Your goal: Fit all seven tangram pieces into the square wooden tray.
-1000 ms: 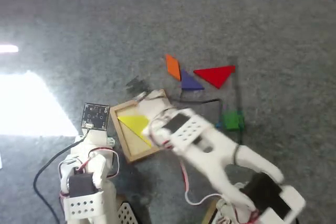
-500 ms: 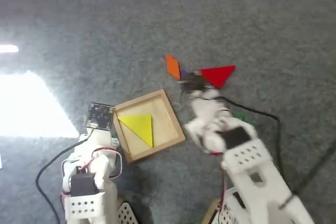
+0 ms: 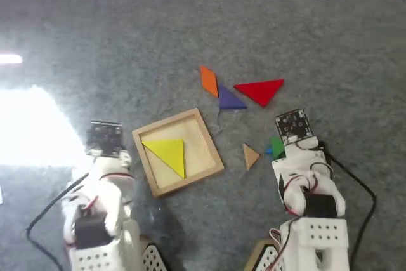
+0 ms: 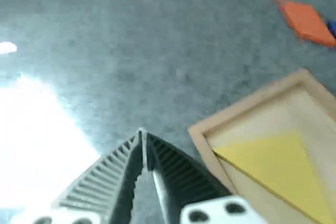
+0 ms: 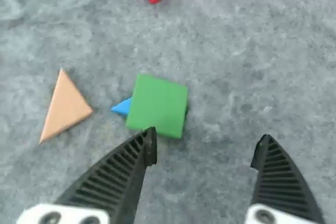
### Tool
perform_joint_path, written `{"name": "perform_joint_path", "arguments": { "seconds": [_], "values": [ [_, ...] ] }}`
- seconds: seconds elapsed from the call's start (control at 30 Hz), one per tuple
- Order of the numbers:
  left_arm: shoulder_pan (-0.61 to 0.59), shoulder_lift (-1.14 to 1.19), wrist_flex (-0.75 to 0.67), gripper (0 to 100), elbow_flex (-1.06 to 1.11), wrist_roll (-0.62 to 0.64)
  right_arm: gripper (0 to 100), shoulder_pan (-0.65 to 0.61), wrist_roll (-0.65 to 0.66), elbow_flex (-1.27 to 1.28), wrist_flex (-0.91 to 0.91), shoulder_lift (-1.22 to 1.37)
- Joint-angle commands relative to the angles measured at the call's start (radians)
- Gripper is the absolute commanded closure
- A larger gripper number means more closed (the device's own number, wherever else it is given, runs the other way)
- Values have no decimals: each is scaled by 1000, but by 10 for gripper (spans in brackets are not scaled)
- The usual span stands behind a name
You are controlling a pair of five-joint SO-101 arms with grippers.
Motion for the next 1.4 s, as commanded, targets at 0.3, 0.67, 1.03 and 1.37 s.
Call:
{"name": "perform_joint_path", "arguments": {
  "seconds": [0.3, 0.67, 1.03, 1.37],
  "values": [
    [-133, 505, 106, 987, -521, -160, 702, -96, 18, 91, 21, -196],
    [305, 1372, 184, 868, -1017, 100, 702, -170, 20, 91, 54, -197],
    [549, 1379, -153, 840, -572, 107, 702, -173, 46, 101, 47, -199],
    [548, 1389, -169, 841, -550, 35, 702, -173, 46, 101, 45, -200]
  ]
}}
